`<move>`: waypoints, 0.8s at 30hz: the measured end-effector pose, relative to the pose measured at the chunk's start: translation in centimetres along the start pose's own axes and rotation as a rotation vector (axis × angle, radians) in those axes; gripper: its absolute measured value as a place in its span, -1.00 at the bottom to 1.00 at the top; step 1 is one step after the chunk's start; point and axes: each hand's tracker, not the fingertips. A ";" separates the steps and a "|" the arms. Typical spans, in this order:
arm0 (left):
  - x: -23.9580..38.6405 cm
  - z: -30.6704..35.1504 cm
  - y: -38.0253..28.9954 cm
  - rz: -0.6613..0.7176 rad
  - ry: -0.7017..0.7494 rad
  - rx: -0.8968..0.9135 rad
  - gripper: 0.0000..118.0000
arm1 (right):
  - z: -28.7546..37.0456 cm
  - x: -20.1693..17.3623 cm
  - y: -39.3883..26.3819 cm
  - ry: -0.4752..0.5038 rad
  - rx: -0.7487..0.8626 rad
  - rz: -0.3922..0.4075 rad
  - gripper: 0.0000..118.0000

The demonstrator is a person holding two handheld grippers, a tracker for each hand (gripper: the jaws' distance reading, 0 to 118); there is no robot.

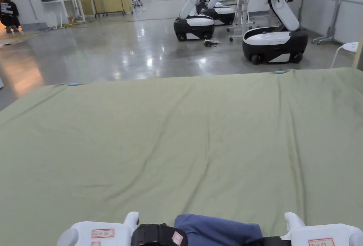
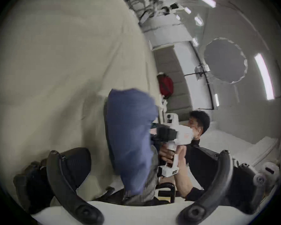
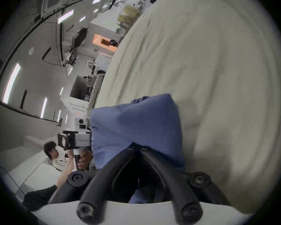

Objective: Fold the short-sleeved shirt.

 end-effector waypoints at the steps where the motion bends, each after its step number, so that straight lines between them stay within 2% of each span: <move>1: 0.3 -1.1 0.4 -0.030 -0.026 -0.014 1.00 | 0.1 0.2 0.0 0.003 0.003 -0.007 -0.93; 3: 1.7 -3.1 1.3 -0.093 -0.086 -0.028 1.00 | 0.1 0.1 -0.2 0.012 0.004 -0.008 -0.93; 5: 2.3 -5.4 1.7 -0.096 -0.017 -0.089 1.00 | 0.2 0.5 -0.1 0.028 0.004 -0.029 -0.93; 10: 3.9 -6.3 0.7 -0.161 0.087 -0.055 0.96 | 0.7 0.9 -0.4 0.045 0.019 -0.052 -0.93; 11: 4.0 -6.1 0.8 -0.165 0.121 -0.051 0.80 | 0.8 0.8 -0.4 0.045 0.022 -0.049 -0.93; 12: 4.1 -5.8 0.8 -0.161 0.155 -0.041 0.53 | 0.9 0.6 -0.4 0.040 0.023 -0.038 -0.93; 13: 3.9 -5.6 0.9 -0.143 0.193 -0.016 0.10 | 1.0 0.5 -0.5 0.035 0.027 -0.019 -0.93; 14: 3.4 -5.7 1.0 -0.123 0.254 0.002 -0.25 | 1.1 0.3 -0.5 0.028 0.032 -0.009 -0.93; 16: 2.3 -5.8 1.0 -0.043 0.130 -0.007 -0.25 | 1.6 -0.2 -0.7 -0.005 0.045 0.011 -0.93; 19: 3.3 -5.3 0.8 -0.083 0.184 -0.002 -0.26 | 2.8 -1.1 -1.1 -0.037 0.073 0.023 -0.93; 21: 3.9 -4.2 1.1 -0.056 0.203 -0.065 -0.26 | 3.7 -2.0 -1.2 -0.061 0.093 0.043 -0.93; 24: 5.5 -0.2 1.9 -0.171 0.212 -0.048 -0.26 | 5.3 -3.5 -1.5 -0.032 0.139 0.087 -0.93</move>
